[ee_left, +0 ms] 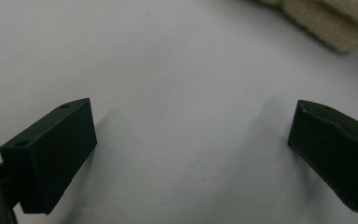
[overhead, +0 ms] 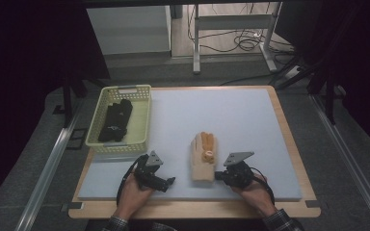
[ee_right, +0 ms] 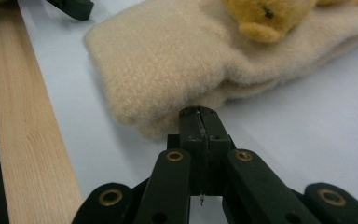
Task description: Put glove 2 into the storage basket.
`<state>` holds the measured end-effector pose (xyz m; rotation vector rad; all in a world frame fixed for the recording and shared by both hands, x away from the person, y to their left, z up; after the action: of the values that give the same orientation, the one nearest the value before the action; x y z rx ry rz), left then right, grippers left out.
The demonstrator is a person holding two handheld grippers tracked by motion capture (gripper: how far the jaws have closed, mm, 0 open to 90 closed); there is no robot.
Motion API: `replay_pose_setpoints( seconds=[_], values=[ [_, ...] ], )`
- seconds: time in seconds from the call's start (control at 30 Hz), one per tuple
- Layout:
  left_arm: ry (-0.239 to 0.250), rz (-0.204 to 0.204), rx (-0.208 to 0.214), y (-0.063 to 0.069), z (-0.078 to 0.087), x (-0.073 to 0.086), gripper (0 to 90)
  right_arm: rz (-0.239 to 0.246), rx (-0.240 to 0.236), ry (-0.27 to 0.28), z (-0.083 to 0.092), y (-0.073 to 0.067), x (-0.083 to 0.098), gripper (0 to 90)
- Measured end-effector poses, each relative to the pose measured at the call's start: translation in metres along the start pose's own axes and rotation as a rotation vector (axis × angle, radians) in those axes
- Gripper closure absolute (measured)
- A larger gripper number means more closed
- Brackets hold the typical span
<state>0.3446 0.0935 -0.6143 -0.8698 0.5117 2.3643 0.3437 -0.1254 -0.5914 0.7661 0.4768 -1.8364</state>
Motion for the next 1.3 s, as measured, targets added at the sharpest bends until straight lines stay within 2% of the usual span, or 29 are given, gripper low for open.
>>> replay_pose_setpoints(
  seconds=[0.23,0.4,0.83,1.0,1.13,1.3],
  values=[
    [-0.005,0.008,-0.016,-0.001,0.002,0.002,0.2,0.028,-0.014,0.0,-0.013,-0.007,-0.012,88.3],
    [-0.018,0.013,-0.014,-0.009,0.009,0.008,0.0,0.037,-0.021,0.005,-0.024,-0.011,-0.022,88.2],
    [-0.016,0.0,-0.007,-0.016,0.014,0.014,0.0,0.064,0.005,0.015,-0.053,-0.013,-0.049,88.2],
    [-0.015,-0.001,-0.008,-0.017,0.015,0.014,0.0,0.059,0.009,0.024,-0.063,-0.011,-0.058,88.1],
    [-0.015,0.0,-0.008,-0.017,0.015,0.014,0.0,0.062,0.011,0.023,-0.064,-0.012,-0.059,86.9],
    [-0.013,0.002,-0.007,-0.017,0.014,0.014,0.0,0.068,0.022,0.022,-0.053,-0.01,-0.054,81.2]
  ],
)
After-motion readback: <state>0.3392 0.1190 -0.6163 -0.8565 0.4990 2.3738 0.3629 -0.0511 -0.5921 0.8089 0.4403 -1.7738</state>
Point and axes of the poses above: each handheld gripper's, and its own axes: z roughly backward along the jaws, x roughly out of its underside, y roughly to its right, the point moved 9 cm from there along -z, roughly forward along the jaws, and after that the axes turned 10 degrees about z, right-handed, at the moved point
